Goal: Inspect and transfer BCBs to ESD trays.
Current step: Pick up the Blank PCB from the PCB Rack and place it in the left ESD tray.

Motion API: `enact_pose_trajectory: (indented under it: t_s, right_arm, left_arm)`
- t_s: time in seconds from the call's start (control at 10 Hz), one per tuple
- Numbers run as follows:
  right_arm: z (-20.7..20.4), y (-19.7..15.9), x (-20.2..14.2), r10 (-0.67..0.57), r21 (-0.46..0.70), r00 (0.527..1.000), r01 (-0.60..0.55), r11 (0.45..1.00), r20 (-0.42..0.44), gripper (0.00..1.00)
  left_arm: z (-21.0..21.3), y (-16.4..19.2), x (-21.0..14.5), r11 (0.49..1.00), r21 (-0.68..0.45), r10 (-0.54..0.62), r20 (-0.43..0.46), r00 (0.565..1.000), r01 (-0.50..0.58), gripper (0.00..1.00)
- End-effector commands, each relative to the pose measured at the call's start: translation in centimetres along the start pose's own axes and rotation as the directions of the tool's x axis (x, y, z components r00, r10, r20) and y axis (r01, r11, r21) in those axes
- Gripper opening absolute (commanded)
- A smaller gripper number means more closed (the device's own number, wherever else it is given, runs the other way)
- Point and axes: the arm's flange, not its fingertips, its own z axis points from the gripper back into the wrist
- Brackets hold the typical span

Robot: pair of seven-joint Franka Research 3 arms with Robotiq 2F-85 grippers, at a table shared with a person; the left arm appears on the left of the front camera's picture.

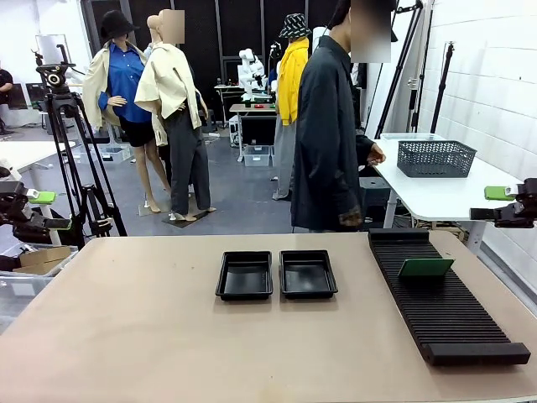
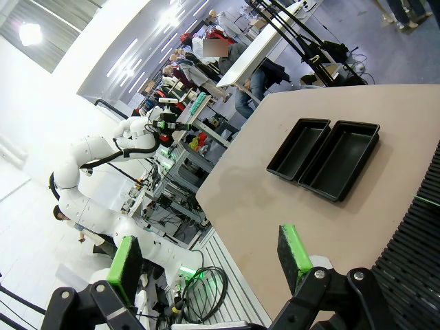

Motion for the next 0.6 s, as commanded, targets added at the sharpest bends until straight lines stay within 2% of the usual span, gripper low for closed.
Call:
enact_pose_trajectory:
  t_s: [0.0, 0.5]
  right_arm:
    - [0.07, -0.02, -0.11, 0.000, 0.011, 1.000, 0.000, 1.000, -0.001, 1.00]
    - [0.07, -0.02, -0.11, 0.000, 0.011, 1.000, 0.000, 1.000, -0.001, 1.00]
  left_arm:
    - [0.11, -0.08, -0.04, 1.000, -0.002, 0.007, 0.003, 1.000, -0.007, 1.00]
    - [0.11, -0.08, -0.04, 1.000, -0.002, 0.007, 0.003, 1.000, -0.007, 1.00]
